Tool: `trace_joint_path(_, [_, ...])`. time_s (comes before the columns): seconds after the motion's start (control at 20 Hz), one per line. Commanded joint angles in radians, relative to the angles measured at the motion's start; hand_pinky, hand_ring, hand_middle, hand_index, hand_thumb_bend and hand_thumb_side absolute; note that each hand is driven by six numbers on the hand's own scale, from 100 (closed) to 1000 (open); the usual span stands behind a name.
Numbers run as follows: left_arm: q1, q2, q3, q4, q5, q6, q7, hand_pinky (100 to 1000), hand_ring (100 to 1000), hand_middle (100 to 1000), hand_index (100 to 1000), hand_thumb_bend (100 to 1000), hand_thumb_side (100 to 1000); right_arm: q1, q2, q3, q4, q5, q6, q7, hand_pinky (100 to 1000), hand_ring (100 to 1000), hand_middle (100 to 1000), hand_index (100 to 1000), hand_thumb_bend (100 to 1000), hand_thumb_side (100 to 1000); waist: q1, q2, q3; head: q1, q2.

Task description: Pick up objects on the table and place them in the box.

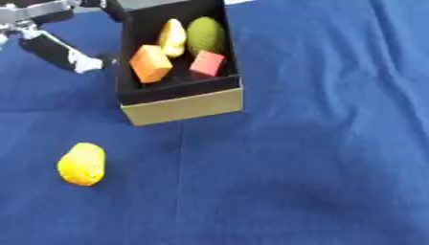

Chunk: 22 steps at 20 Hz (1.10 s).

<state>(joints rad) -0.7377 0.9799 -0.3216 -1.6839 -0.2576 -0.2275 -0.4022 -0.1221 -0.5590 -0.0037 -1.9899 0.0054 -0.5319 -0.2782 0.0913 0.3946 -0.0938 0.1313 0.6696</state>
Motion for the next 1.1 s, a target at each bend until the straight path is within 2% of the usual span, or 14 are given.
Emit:
trace_joint_path(0.05, [0.104, 0.125, 0.028, -0.184, 0.038, 0.052, 0.060, 841, 756, 708, 845, 288, 296, 0.004, -0.026, -0.018, -0.010, -0.009, 0.001, -0.008, 777, 787, 734, 822, 100, 534, -0.011, -0.031, 0.015, -0.029, 0.015])
trace_joint_path(0.2, [0.229, 0.163, 0.035, -0.296, 0.042, 0.104, 0.091, 842, 758, 712, 848, 272, 333, 0.015, -0.020, -0.023, -0.010, -0.012, 0.004, -0.010, 777, 787, 734, 822, 100, 535, -0.023, -0.041, 0.040, -0.060, 0.027])
trace_joint_path(0.4, [0.321, 0.178, 0.014, -0.315, 0.001, 0.097, 0.091, 845, 775, 738, 861, 314, 379, 0.025, -0.013, -0.026, -0.010, -0.013, 0.009, -0.011, 777, 787, 734, 822, 100, 536, -0.034, -0.050, 0.068, -0.085, 0.039])
trace_joint_path(0.55, [0.378, 0.181, 0.001, -0.316, -0.039, 0.122, 0.078, 853, 789, 758, 881, 333, 423, 0.027, -0.006, -0.026, -0.010, -0.014, 0.013, -0.012, 777, 787, 733, 822, 100, 537, -0.041, -0.052, 0.083, -0.093, 0.041])
trace_joint_path(0.8, [0.420, 0.159, -0.009, -0.316, -0.098, 0.188, 0.059, 866, 811, 785, 895, 377, 447, 0.026, 0.007, -0.022, -0.010, -0.010, 0.018, -0.009, 777, 787, 733, 821, 100, 536, -0.050, -0.044, 0.095, -0.094, 0.038])
trace_joint_path(0.9, [0.420, 0.146, -0.013, -0.316, -0.134, 0.216, 0.053, 870, 819, 791, 893, 422, 438, 0.024, 0.014, -0.018, -0.010, -0.006, 0.022, -0.008, 776, 787, 732, 821, 100, 536, -0.054, -0.039, 0.096, -0.089, 0.032])
trace_joint_path(1.1, [0.398, 0.121, -0.029, -0.316, -0.199, 0.272, 0.052, 875, 828, 801, 899, 442, 445, 0.020, 0.027, -0.007, -0.010, 0.004, 0.029, -0.006, 776, 787, 732, 820, 100, 536, -0.057, -0.027, 0.092, -0.073, 0.022])
